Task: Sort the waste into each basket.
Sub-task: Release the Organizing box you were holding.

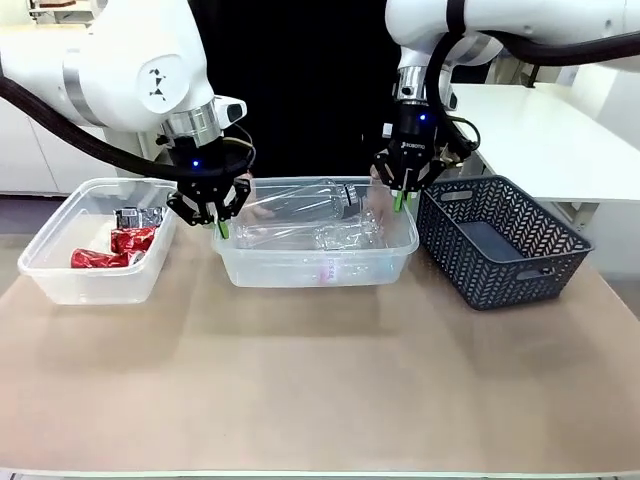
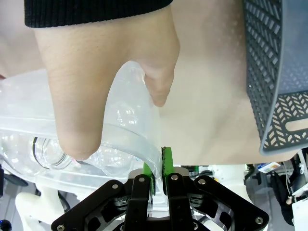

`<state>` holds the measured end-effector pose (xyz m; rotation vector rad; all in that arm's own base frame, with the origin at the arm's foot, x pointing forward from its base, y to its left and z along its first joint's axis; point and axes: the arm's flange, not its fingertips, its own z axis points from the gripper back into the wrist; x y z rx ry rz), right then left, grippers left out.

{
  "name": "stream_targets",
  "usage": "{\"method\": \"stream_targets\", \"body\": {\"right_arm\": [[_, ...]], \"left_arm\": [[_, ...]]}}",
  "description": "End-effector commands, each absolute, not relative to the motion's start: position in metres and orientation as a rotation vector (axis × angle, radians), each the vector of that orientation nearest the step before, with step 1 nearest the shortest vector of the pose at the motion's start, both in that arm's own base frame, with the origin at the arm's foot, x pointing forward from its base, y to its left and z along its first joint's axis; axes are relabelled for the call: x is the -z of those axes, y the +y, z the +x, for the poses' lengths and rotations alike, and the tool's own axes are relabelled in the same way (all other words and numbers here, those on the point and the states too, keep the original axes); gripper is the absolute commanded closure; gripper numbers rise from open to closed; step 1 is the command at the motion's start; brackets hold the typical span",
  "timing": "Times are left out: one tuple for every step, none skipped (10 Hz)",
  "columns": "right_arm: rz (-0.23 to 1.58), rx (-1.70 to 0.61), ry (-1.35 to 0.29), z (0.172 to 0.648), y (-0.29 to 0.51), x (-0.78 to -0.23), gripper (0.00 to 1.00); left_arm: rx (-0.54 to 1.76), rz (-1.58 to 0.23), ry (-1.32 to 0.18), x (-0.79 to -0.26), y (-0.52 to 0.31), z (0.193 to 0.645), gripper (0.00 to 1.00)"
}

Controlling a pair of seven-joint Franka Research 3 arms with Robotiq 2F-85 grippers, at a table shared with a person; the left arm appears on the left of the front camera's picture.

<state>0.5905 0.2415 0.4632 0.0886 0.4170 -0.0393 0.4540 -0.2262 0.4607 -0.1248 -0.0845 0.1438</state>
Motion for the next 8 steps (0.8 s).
{"method": "stream_targets", "body": {"right_arm": [[0.094, 0.031, 0.417, 0.585, 0.243, -0.464, 0.91], [0.094, 0.031, 0.417, 0.585, 0.243, -0.464, 0.91], [0.094, 0.031, 0.417, 0.585, 0.243, -0.464, 0.91], [0.088, 0.039, 0.417, 0.591, 0.241, -0.463, 0.51], [0.140, 0.072, 0.360, 0.583, 0.228, -0.468, 0.32], [0.200, 0.067, 0.297, 0.574, 0.216, -0.475, 0.00], [0.264, 0.061, 0.219, 0.568, 0.206, -0.483, 0.00], [0.344, 0.056, 0.127, 0.563, 0.196, -0.491, 0.00]], "left_arm": [[-0.145, -0.132, -0.092, -0.465, -0.229, 0.455, 0.94], [-0.145, -0.132, -0.092, -0.465, -0.229, 0.455, 0.94], [-0.145, -0.132, -0.092, -0.465, -0.229, 0.455, 0.94], [-0.144, -0.125, -0.084, -0.461, -0.226, 0.454, 0.36], [-0.144, -0.135, -0.099, -0.466, -0.227, 0.451, 0.36], [-0.151, -0.137, -0.109, -0.473, -0.225, 0.448, 0.00], [-0.162, -0.145, -0.130, -0.479, -0.220, 0.444, 0.32], [-0.186, -0.164, -0.181, -0.488, -0.214, 0.438, 0.00]]}}
